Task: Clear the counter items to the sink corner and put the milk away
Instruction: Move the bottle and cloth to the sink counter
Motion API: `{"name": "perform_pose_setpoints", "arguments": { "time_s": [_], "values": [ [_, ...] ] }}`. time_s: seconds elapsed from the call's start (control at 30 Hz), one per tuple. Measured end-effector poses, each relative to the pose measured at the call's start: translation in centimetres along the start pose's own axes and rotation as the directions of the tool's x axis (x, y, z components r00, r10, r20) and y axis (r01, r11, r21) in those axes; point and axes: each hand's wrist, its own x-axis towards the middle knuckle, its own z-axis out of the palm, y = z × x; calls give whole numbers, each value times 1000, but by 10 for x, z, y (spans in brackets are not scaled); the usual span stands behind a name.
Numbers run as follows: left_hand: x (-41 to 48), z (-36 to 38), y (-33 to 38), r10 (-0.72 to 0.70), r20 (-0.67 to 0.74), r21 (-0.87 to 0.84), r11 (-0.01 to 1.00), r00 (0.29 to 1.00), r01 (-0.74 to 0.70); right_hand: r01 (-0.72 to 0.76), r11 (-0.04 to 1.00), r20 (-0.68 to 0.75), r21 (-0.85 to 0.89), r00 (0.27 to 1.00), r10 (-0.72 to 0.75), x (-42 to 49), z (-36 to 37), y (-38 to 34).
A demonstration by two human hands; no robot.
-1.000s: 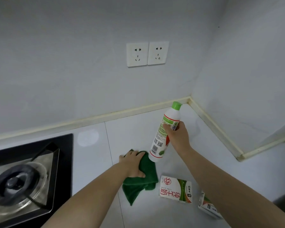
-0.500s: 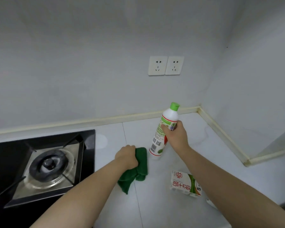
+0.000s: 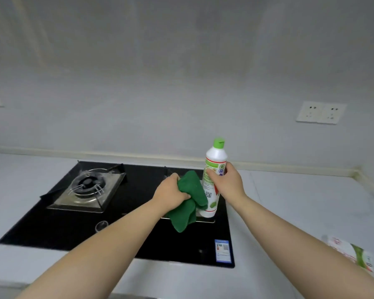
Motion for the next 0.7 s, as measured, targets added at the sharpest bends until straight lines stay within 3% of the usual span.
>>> {"name": "perform_pose_setpoints", "arguments": {
  "time_s": [0.17,0.33,0.47,0.7],
  "values": [
    [-50,-87,-81,-260,-132,-354,914,957,199,40,994,192,98,980,-58,-44,112,-47],
    [-98,-153,-149,-477,-166,-677,692,863,252,24,991,343,132,937,-68,-73,208,-84],
    [-136,-204,-207,-622,-214,-776,576,753,255,39,988,476,147,873,-105,-95,285,-118],
    [-173,-274,-300,-785,-287,-902,414,549,121,62,982,622,181,766,-163,-120,407,-159]
  ]
}}
